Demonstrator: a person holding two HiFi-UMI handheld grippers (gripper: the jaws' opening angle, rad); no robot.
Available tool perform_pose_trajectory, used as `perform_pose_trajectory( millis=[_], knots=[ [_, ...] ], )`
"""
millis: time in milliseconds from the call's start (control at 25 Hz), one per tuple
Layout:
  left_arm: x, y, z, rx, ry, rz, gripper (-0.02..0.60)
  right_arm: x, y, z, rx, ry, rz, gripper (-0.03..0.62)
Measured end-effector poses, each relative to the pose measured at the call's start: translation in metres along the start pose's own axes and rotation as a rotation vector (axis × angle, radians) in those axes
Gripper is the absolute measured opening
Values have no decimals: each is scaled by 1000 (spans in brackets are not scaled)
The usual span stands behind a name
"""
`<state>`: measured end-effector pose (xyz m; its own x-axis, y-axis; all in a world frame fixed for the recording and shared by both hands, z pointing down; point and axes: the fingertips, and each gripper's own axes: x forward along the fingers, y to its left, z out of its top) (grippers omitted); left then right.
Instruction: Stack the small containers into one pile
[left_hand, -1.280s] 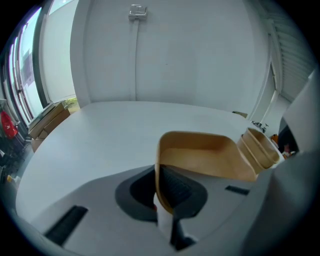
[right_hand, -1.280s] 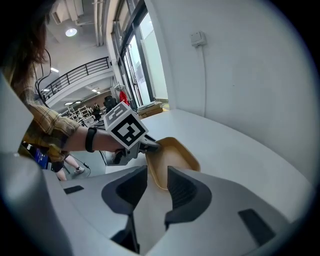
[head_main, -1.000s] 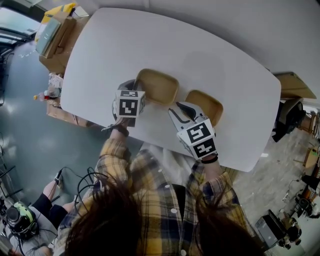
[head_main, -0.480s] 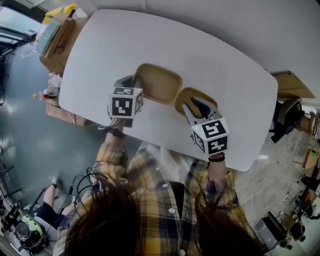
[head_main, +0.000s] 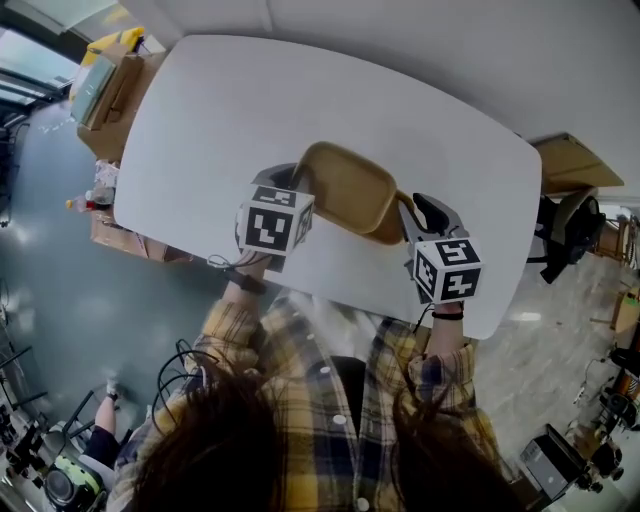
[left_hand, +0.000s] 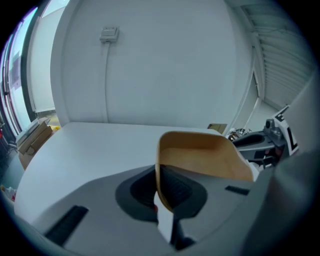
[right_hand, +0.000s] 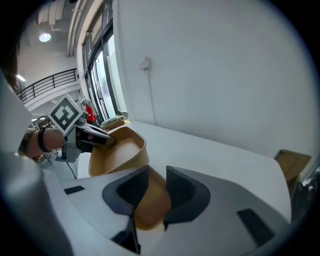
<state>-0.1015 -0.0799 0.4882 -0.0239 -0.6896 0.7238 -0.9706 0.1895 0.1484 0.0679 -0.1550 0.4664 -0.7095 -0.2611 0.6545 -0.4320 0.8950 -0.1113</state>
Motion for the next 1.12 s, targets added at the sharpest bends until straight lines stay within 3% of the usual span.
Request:
perform_pose_trajectory(
  millis=[320,520,680,1120],
  knots=[
    [28,-57,-13,34,36,-51,18,-24,-39,-20,41,1,-67,103],
    [38,-71,-22,29,61,-24,17,-31,-53,-31,67,0,-76,103],
    [43,-73,-27,14,44,24,18,-30,-52,-37,76,4,-42,103],
    [49,-79,-43,-21,97,50,18,-9,-36,-46,79,35,60,103]
  ],
)
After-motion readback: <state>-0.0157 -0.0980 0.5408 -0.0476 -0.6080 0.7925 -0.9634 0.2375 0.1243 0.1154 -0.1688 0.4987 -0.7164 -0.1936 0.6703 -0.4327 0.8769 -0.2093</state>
